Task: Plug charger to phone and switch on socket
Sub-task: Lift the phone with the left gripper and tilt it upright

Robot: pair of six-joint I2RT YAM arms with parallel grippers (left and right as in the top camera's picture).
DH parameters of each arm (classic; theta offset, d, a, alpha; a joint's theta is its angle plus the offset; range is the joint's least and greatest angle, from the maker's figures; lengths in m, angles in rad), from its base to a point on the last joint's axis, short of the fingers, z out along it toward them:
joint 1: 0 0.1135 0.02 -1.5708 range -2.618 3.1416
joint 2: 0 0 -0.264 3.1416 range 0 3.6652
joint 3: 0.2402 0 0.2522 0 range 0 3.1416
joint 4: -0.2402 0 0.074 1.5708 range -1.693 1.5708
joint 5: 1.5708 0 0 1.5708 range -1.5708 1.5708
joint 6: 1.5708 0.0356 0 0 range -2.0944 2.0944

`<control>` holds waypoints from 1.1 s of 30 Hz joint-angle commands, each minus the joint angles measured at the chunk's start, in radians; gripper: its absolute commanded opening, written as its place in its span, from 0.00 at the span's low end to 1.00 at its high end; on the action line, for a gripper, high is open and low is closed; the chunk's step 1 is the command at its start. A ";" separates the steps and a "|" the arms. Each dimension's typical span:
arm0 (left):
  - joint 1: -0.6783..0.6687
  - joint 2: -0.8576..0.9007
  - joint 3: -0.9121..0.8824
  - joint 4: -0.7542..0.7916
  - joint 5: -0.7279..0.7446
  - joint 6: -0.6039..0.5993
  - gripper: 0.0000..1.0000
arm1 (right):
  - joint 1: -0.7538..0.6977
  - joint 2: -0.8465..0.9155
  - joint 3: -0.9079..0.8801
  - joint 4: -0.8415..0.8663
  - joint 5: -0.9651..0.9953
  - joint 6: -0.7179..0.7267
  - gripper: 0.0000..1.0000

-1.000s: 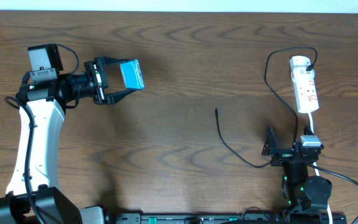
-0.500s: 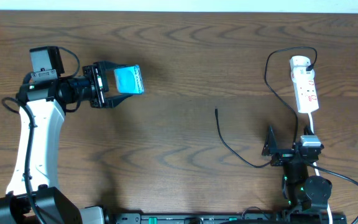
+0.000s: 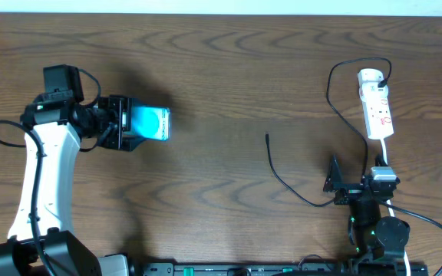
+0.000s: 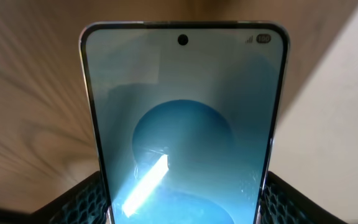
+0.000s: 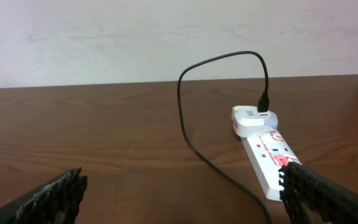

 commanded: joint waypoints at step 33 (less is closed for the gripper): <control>-0.167 0.038 0.016 -0.011 -0.450 0.111 0.07 | 0.009 -0.005 -0.001 -0.005 0.032 -0.026 0.99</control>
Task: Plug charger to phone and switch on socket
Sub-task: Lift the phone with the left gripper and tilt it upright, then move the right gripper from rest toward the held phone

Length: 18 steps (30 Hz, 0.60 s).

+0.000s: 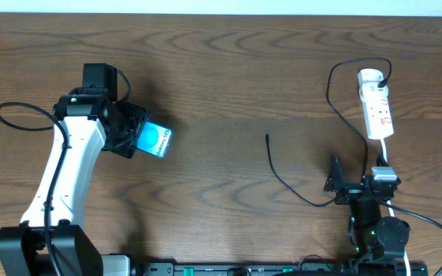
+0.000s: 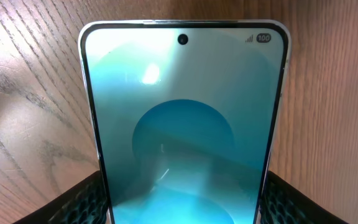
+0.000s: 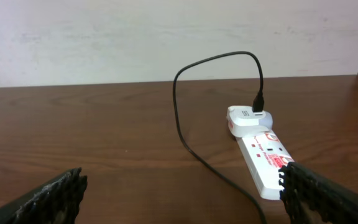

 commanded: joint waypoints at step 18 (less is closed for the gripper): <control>-0.002 0.000 0.016 0.035 -0.013 0.038 0.07 | 0.009 0.210 0.240 -0.102 -0.096 0.052 0.99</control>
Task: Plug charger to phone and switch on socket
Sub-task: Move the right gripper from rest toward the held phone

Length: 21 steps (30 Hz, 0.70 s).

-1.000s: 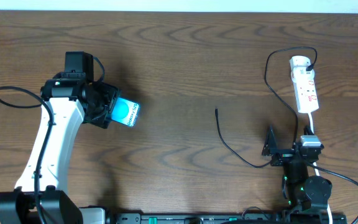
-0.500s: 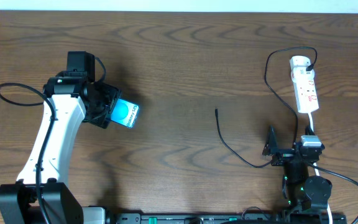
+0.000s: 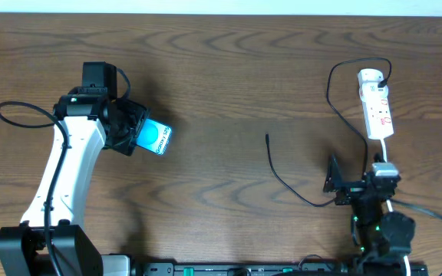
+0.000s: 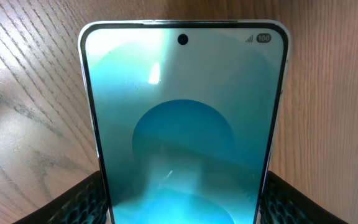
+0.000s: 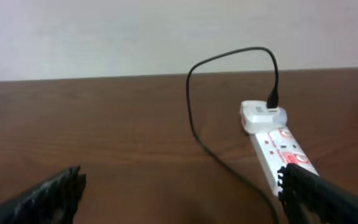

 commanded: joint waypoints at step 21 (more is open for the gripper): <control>-0.002 0.000 0.016 -0.004 -0.006 0.013 0.07 | 0.009 1.221 1.094 -0.581 -0.582 0.146 0.99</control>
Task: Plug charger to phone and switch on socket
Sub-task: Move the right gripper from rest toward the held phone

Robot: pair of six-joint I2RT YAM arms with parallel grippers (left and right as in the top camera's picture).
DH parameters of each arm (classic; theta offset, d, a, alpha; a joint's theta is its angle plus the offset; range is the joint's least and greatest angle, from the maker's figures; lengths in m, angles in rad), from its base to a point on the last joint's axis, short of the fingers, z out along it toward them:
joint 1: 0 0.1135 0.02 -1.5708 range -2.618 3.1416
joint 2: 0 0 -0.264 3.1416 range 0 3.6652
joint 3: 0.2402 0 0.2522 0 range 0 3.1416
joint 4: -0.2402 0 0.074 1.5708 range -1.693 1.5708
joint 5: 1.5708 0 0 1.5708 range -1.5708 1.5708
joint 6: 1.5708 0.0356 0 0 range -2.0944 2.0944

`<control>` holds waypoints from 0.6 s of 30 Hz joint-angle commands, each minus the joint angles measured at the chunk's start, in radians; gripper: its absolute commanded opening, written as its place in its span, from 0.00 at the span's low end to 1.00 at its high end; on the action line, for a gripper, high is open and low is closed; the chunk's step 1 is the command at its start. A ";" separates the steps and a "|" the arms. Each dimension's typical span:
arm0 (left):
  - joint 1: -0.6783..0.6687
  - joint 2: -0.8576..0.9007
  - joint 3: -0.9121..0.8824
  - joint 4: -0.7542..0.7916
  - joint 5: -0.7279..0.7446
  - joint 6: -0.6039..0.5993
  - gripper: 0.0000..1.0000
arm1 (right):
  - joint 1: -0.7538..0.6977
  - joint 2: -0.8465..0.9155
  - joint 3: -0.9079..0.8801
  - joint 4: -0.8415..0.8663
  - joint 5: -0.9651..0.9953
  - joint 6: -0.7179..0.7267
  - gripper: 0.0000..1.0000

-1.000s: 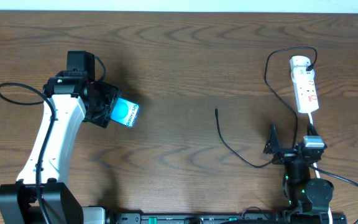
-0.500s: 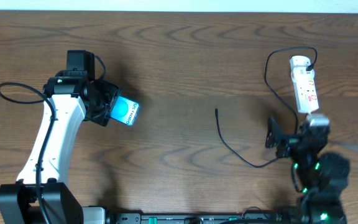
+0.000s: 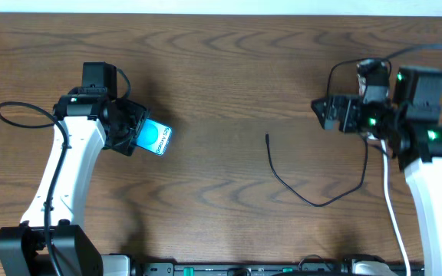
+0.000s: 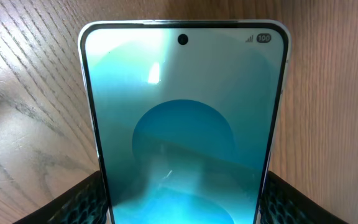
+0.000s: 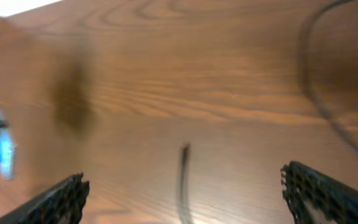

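Observation:
The phone [image 4: 184, 124], its blue screen lit, is clamped at its lower part between the fingers of my left gripper [image 3: 133, 132] and held just over the wood at left [image 3: 155, 139]. The black charger cable's free plug [image 3: 267, 139] lies mid-table, and the lead [image 3: 313, 202] loops toward the right. My right gripper [image 3: 323, 113] hovers open at the far right, with nothing between its fingers [image 5: 61, 199]. Its blurred wrist view looks down on the plug [image 5: 184, 163]. The socket strip is mostly hidden under the right arm.
A white lead [image 3: 390, 192] runs from under the right arm to the front edge. The left arm's own black cable [image 3: 6, 115] loops at the far left. Bare wood table [image 3: 221, 69] lies between the two arms.
My right arm has left its place at the front right edge and now stands over the far right, above the socket strip, with its camera facing down on the table. The left gripper and phone are unchanged.
My left gripper first held the phone further left. By 1.3 s ago it had moved right with the phone low over the wood, where it stays. The right arm stayed at the front edge, had turned slightly by 0.7 s ago, and is now at the far right.

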 commanded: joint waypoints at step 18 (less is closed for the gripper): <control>-0.002 -0.001 0.016 -0.007 0.051 -0.037 0.07 | 0.277 0.380 0.021 0.384 -0.465 0.370 0.89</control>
